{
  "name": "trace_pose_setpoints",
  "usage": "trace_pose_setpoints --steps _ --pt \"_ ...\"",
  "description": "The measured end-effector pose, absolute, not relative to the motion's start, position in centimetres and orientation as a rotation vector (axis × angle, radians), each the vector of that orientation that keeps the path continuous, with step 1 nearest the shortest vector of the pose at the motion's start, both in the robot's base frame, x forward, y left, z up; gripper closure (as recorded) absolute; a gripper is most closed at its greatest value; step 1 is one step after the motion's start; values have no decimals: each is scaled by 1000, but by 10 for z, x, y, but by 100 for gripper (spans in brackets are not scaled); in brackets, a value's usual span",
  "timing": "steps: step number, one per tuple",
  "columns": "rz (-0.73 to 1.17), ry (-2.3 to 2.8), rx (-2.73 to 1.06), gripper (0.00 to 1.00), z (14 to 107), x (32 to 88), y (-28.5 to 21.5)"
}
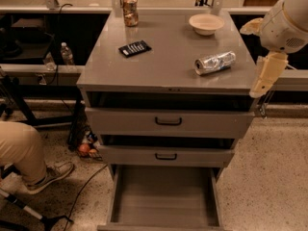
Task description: Place redbull can into bottom drawer
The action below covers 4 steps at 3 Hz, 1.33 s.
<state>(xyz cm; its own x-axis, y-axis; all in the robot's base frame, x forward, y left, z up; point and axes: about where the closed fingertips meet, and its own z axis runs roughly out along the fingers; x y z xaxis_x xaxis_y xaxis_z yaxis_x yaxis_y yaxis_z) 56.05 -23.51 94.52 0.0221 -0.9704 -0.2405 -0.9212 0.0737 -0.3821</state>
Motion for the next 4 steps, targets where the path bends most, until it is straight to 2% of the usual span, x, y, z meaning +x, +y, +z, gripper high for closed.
trace_pose_setpoints --steps 1,2,4 --pt "-230 1916 -1931 0 915 621 -239" --pt "-286 1938 -1971 0 895 654 -244" --pt "-346 1970 -2098 0 868 689 -240"
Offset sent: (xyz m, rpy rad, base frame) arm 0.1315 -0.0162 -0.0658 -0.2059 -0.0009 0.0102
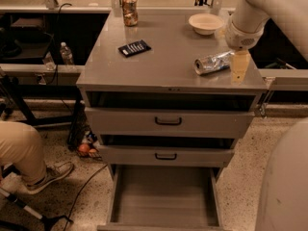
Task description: Place redbull can into bottom drawer
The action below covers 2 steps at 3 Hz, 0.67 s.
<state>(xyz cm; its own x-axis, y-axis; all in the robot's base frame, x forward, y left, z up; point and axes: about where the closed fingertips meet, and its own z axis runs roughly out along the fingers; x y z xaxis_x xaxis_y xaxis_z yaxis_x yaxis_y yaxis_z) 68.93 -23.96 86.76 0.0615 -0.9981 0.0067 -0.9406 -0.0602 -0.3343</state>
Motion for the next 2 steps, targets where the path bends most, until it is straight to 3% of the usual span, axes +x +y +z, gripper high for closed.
trace_pose_setpoints --steps 2 --pt "-299 1978 -2187 0 852 696 -232"
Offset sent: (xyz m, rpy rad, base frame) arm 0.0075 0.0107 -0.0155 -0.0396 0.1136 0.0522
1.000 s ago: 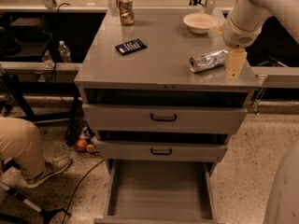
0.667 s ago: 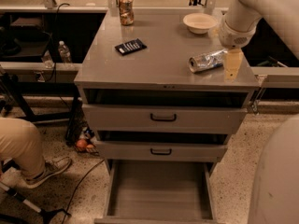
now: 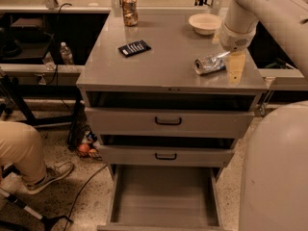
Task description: Place redbull can into bottom drawer
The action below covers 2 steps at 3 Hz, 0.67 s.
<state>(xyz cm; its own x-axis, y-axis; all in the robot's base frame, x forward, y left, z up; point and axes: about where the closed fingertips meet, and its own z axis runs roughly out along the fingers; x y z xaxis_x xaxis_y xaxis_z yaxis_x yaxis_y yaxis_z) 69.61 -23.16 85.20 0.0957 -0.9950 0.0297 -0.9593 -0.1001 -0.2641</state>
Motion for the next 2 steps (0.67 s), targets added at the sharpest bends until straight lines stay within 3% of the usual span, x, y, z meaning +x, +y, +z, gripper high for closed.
trace_pose_setpoints --steps 1,2 --pt "-260 1997 -2233 2 844 694 -228" --pt "-234 2015 -2280 24 837 690 -226"
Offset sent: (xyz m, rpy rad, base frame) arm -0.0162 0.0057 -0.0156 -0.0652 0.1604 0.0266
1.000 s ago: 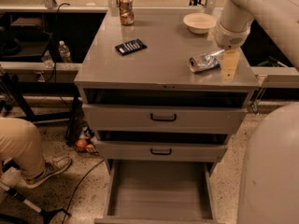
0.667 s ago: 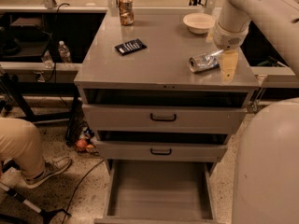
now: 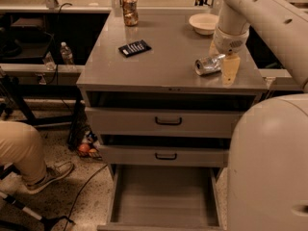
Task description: Place redbull can into bottom drawer
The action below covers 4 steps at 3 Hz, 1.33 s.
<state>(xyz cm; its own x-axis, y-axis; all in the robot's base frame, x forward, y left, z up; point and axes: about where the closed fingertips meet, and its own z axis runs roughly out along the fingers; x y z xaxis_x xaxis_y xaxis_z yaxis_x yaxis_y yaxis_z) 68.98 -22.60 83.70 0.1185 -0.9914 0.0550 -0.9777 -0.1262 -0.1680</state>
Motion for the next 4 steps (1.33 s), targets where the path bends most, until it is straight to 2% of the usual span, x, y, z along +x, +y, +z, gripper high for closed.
trace_pose_setpoints --steps 2,3,4 --pt "-228 2034 -2311 71 839 684 -230" --pt "-203 2016 -2249 99 861 669 -231" --pt "-134 2023 -2145 100 889 630 -232"
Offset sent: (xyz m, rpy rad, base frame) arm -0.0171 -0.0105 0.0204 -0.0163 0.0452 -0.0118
